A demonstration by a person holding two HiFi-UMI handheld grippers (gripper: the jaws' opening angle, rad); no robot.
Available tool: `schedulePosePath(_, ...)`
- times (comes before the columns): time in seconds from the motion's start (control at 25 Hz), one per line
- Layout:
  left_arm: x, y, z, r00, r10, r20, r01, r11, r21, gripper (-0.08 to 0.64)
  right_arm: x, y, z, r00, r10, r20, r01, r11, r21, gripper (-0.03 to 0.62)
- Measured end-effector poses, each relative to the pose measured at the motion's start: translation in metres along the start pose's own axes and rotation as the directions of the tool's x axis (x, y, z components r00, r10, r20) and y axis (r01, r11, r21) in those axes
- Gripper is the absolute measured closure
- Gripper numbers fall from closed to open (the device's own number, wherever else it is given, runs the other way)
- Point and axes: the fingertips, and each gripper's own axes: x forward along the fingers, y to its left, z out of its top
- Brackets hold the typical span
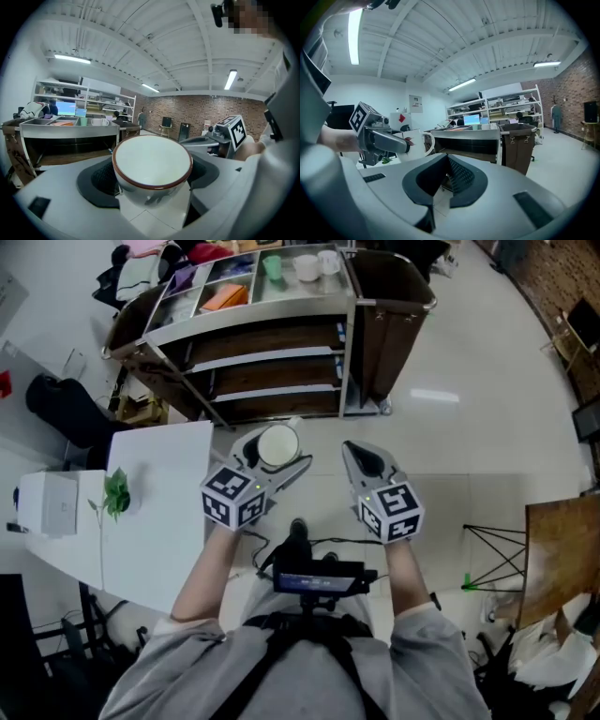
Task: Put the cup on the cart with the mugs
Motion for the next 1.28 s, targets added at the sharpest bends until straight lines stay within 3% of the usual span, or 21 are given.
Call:
schedulePosePath(0.36, 0.053, 0.1, 0.049, 1.0, -0.002, 0.028, 0.002, 1.0, 0.004, 0.15, 0.114, -0.039, 0.048, 0.998, 0.064, 0.008, -0.064, 0.997, -0.035, 0.584)
schedulePosePath(0.8, 0.115, 0.236, 0.128, 0.997, -0.022, 0.07, 0.02, 1.0, 0.023, 0.15, 0.248, -0.095, 0.13, 0.997, 0.057, 0.048, -0.052, 0.994, -0.101, 0.584)
schedulePosePath(1.28, 0.177, 0.325, 0.182, 0.997, 0.005, 0.078, -0.006, 1.0, 0.016, 0.152, 0.335, -0.146, 0.186, 0.996, 0.073, 0.052, -0.066, 0.99, -0.123, 0.584)
